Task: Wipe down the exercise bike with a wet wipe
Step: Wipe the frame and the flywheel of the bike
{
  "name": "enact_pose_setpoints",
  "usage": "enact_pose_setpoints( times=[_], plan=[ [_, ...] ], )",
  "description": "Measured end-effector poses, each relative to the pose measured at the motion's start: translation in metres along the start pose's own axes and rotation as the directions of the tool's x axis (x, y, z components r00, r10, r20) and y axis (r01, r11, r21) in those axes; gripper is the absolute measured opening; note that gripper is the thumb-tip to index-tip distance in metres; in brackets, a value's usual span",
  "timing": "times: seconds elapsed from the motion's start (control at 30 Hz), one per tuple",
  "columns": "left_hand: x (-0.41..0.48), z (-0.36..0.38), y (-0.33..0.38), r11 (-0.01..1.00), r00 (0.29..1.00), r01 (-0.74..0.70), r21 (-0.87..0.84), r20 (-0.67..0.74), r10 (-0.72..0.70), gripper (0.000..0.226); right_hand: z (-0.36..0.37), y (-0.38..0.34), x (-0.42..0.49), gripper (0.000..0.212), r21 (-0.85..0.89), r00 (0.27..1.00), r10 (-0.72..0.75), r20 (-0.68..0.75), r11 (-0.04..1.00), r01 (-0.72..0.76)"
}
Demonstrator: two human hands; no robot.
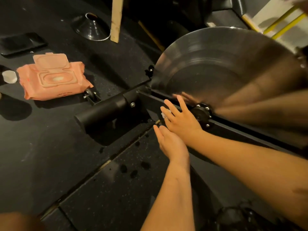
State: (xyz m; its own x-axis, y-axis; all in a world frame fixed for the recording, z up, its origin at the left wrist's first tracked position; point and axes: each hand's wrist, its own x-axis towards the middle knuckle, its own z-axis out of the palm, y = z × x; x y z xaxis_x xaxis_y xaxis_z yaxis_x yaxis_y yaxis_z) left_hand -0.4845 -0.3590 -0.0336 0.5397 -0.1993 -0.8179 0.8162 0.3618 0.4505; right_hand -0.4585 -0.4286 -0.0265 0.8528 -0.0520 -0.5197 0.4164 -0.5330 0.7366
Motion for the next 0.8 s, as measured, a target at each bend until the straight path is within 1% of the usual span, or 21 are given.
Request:
enact_pose_setpoints(
  times=[0.07, 0.13, 0.2, 0.23, 0.27, 0.3, 0.33, 0.37, 0.43, 0.5, 0.53, 0.57, 0.6, 0.63, 0.67, 0.73, 0.77, 0.8],
  plan=[
    [0.0, 0.012, 0.001, 0.999, 0.998, -0.033, 0.037, 0.056, 0.031, 0.05, 0.004, 0.015, -0.054, 0.058, 0.034, 0.999, 0.041, -0.019, 0.999, -0.04],
    [0.003, 0.024, 0.001, 0.989, 0.993, -0.058, 0.135, 0.11, 0.043, 0.052, 0.003, 0.03, -0.105, 0.066, 0.146, 0.988, 0.15, -0.031, 0.979, -0.144],
    [-0.001, 0.033, 0.002, 0.957, 0.981, -0.078, 0.28, 0.19, 0.024, 0.056, 0.003, 0.036, -0.148, 0.076, 0.275, 0.962, 0.272, 0.005, 0.925, -0.263],
    [-0.005, 0.034, 0.003, 0.934, 0.972, -0.099, 0.344, 0.233, 0.018, 0.059, 0.005, 0.036, -0.168, 0.082, 0.312, 0.944, 0.328, 0.024, 0.895, -0.319],
    [-0.007, 0.034, 0.004, 0.904, 0.963, -0.132, 0.406, 0.271, 0.019, 0.061, 0.004, 0.034, -0.183, 0.088, 0.337, 0.935, 0.345, 0.085, 0.873, -0.353],
    [-0.006, 0.033, 0.005, 0.868, 0.954, -0.172, 0.466, 0.3, 0.028, 0.063, 0.002, 0.03, -0.194, 0.091, 0.331, 0.932, 0.334, 0.144, 0.871, -0.363],
    [-0.005, 0.032, 0.006, 0.83, 0.949, -0.202, 0.521, 0.315, 0.033, 0.063, 0.001, 0.024, -0.198, 0.091, 0.314, 0.929, 0.336, 0.155, 0.875, -0.369],
    [-0.004, 0.032, 0.008, 0.799, 0.949, -0.217, 0.561, 0.314, 0.038, 0.063, 0.001, 0.02, -0.196, 0.086, 0.32, 0.922, 0.348, 0.171, 0.865, -0.387],
    [-0.007, 0.032, 0.012, 0.778, 0.951, -0.198, 0.596, 0.309, 0.006, 0.063, -0.006, 0.018, -0.179, 0.074, 0.317, 0.921, 0.364, 0.142, 0.864, -0.391],
    [-0.012, 0.035, 0.009, 0.782, 0.956, -0.137, 0.608, 0.287, -0.055, 0.064, -0.008, 0.015, -0.158, 0.068, 0.299, 0.935, 0.347, 0.079, 0.886, -0.354],
    [-0.018, 0.038, 0.005, 0.762, 0.957, -0.138, 0.632, 0.284, -0.062, 0.063, -0.009, 0.015, -0.151, 0.067, 0.301, 0.942, 0.328, 0.075, 0.893, -0.335],
    [-0.026, 0.04, 0.0, 0.722, 0.952, -0.177, 0.669, 0.302, -0.047, 0.061, -0.006, 0.015, -0.152, 0.064, 0.302, 0.949, 0.304, 0.084, 0.9, -0.315],
    [-0.037, 0.041, -0.006, 0.667, 0.946, -0.243, 0.705, 0.325, 0.001, 0.058, -0.002, 0.015, -0.159, 0.061, 0.303, 0.954, 0.287, 0.09, 0.904, -0.301],
    [-0.047, 0.043, -0.014, 0.595, 0.934, -0.327, 0.734, 0.346, 0.088, 0.057, 0.003, 0.016, -0.17, 0.06, 0.296, 0.956, 0.28, 0.092, 0.909, -0.295],
    [-0.061, 0.043, -0.021, 0.548, 0.915, -0.396, 0.737, 0.366, 0.169, 0.058, 0.009, 0.017, -0.183, 0.061, 0.281, 0.957, 0.273, 0.094, 0.915, -0.289],
    [-0.085, 0.043, -0.035, 0.49, 0.867, -0.498, 0.716, 0.428, 0.256, 0.061, 0.019, 0.02, -0.212, 0.067, 0.267, 0.961, 0.261, 0.091, 0.923, -0.276],
    [-0.095, 0.042, -0.04, 0.475, 0.848, -0.529, 0.703, 0.462, 0.26, 0.063, 0.025, 0.021, -0.225, 0.07, 0.262, 0.961, 0.26, 0.091, 0.925, -0.275],
    [-0.1, 0.042, -0.045, 0.476, 0.845, -0.533, 0.7, 0.475, 0.247, 0.065, 0.031, 0.021, -0.238, 0.074, 0.253, 0.957, 0.274, 0.092, 0.923, -0.289]
  ],
)
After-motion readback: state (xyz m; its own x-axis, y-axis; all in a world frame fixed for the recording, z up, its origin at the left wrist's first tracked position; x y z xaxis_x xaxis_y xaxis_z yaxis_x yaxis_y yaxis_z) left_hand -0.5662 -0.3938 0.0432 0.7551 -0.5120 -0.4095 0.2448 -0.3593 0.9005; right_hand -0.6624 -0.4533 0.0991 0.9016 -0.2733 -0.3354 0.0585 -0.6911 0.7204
